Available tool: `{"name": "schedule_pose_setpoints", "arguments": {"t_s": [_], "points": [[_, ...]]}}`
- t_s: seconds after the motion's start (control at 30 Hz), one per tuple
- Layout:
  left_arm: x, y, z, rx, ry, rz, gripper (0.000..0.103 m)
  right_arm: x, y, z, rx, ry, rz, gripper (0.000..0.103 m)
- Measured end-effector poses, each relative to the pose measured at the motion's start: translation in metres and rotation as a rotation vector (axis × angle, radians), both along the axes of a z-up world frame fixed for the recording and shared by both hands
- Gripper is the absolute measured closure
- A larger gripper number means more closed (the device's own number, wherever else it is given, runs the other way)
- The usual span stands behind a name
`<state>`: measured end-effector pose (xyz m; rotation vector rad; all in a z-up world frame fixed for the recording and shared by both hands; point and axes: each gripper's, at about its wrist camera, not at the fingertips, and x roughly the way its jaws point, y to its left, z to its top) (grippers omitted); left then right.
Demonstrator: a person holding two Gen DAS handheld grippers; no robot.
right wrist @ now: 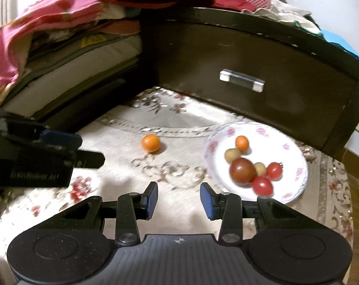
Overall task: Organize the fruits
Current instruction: 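Grasp the tangerine on the cloth with the left gripper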
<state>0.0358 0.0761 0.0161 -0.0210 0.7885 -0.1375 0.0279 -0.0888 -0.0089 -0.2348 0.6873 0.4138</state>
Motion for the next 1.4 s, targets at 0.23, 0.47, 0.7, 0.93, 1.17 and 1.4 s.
{"name": "schedule_pose_setpoints", "arguments": {"t_s": [0.23, 0.47, 0.7, 0.93, 1.17, 1.4], "points": [[-0.007, 0.022, -0.004, -0.01, 0.016, 0.035, 0.055, -0.024, 0.024, -0.009, -0.011, 0.037, 0.094, 0.068], [-0.011, 0.032, 0.0, -0.039, 0.01, 0.042, 0.055, -0.052, 0.058, -0.018, -0.003, 0.068, 0.235, 0.068], [-0.013, 0.035, 0.001, -0.058, 0.007, 0.028, 0.055, -0.066, 0.098, -0.032, -0.024, 0.088, 0.31, 0.068], [-0.008, 0.032, -0.005, -0.048, 0.028, 0.023, 0.055, -0.053, 0.111, -0.051, -0.044, 0.155, 0.284, 0.074], [0.008, 0.022, -0.018, -0.018, 0.079, -0.014, 0.055, -0.036, 0.092, -0.048, 0.004, 0.22, 0.216, 0.076], [0.052, -0.012, -0.027, 0.002, 0.111, -0.086, 0.055, -0.016, 0.053, -0.038, -0.026, 0.224, 0.111, 0.076]]}}
